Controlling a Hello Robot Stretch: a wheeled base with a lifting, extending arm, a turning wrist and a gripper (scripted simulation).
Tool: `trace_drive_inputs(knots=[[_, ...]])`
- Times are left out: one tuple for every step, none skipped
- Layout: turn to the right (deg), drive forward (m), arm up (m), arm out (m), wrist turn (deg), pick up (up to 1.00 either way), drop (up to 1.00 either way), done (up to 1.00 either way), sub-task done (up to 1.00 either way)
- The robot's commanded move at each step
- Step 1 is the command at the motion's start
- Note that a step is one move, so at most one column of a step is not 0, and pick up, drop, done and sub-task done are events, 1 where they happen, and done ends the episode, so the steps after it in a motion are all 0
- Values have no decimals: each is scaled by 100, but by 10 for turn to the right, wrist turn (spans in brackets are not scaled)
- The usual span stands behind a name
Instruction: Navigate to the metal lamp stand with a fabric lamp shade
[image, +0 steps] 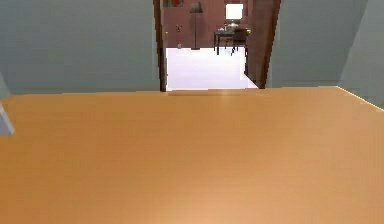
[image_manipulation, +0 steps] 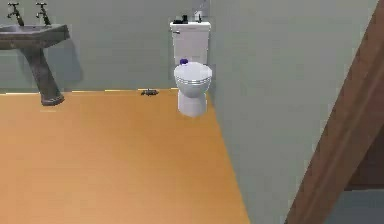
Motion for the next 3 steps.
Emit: trace_drive_inputs(knots=[[0,100,0,0,0,0,0,0,0],[0,100,0,0,0,0,0,0,0],[-30,0,0,0,0,0,0,0,0]])
